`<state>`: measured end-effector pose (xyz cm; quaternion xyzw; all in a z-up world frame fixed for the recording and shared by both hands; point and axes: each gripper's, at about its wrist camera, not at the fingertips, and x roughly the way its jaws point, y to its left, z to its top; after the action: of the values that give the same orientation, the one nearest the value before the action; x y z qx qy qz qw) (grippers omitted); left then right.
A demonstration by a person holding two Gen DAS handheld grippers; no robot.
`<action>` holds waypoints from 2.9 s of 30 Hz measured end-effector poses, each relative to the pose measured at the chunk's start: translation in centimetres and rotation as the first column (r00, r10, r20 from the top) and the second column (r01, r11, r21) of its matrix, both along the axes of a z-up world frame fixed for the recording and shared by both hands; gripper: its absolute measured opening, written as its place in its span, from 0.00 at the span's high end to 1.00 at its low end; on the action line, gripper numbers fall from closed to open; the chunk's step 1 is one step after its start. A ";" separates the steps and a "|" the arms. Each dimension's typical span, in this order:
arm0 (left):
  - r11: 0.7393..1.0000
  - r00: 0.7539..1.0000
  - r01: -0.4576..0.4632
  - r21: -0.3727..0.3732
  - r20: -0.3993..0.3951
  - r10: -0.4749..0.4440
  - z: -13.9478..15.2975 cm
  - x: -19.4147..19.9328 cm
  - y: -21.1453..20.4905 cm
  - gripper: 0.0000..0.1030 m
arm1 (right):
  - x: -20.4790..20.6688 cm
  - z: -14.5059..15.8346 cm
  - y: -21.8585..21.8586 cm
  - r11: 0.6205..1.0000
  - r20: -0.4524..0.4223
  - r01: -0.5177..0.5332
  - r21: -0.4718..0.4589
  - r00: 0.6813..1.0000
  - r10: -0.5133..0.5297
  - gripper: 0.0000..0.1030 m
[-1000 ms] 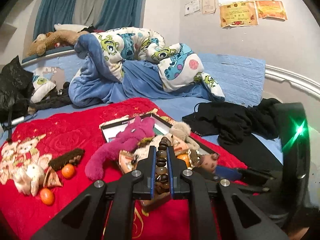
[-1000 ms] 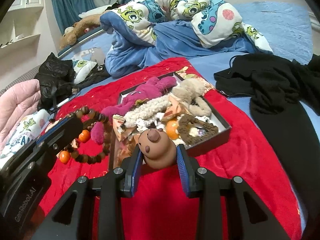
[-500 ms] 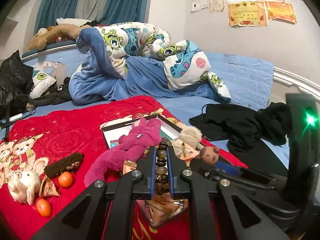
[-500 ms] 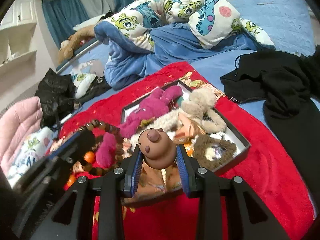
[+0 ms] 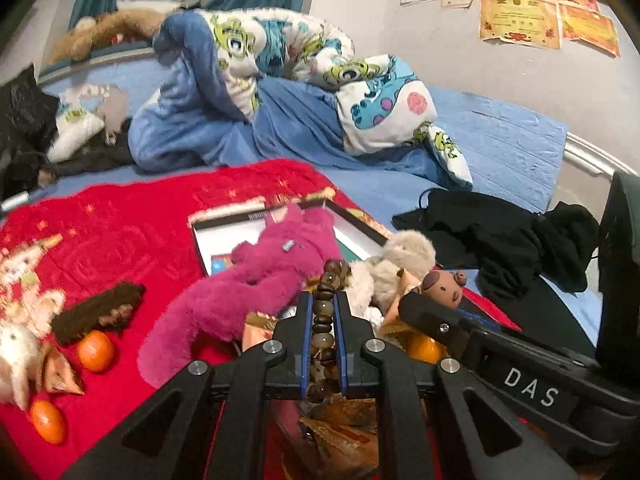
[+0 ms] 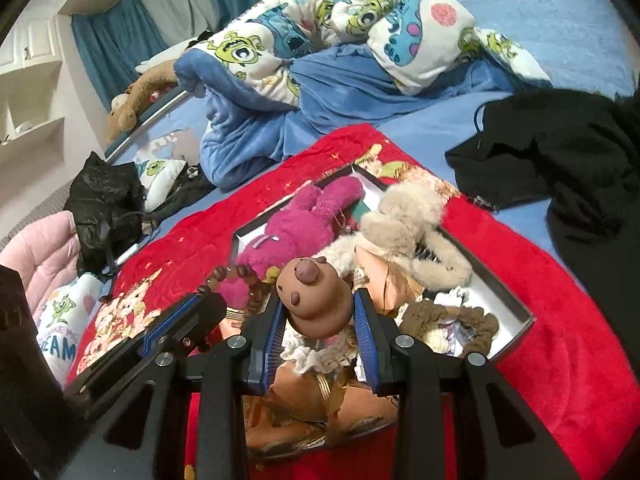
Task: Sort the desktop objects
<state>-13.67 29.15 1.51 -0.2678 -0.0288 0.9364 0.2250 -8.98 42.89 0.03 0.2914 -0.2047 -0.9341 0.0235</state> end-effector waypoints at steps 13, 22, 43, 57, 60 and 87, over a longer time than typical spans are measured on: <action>1.000 0.998 -0.011 -0.013 0.067 0.012 -3.2 -0.8 -0.5 0.90 | -0.4 -2.6 -0.3 0.997 0.048 -0.038 -0.066 0.998 0.041 0.68; 1.000 0.997 -0.013 -0.015 0.073 0.014 -3.8 -0.7 -0.8 0.90 | -0.5 -3.2 -0.5 0.998 0.054 -0.045 -0.045 0.997 0.047 0.68; 0.999 0.998 -0.035 -0.010 0.058 0.036 -4.3 -0.4 -1.4 0.84 | 0.4 -3.4 -1.4 0.998 0.004 -0.038 0.057 0.999 0.038 0.67; 0.974 0.981 -0.182 0.133 0.093 0.170 -4.4 -0.7 -5.8 0.00 | 2.2 -1.5 -0.8 0.998 -0.115 -0.065 -0.002 0.991 0.065 0.00; 0.980 0.986 -0.168 0.104 0.044 0.164 -3.9 0.1 -5.2 0.00 | 2.5 -1.1 -1.1 0.999 -0.120 -0.036 0.033 0.992 0.039 0.00; 0.974 0.974 -0.218 0.061 -0.053 0.221 -1.3 3.5 -7.5 0.00 | 4.0 0.5 -2.2 0.995 -0.204 -0.065 -0.078 0.978 0.048 0.00</action>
<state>-10.17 21.61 0.20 -0.2289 -0.0774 0.9618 0.1283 -5.01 40.66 0.56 0.1994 -0.2322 -0.9484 0.0830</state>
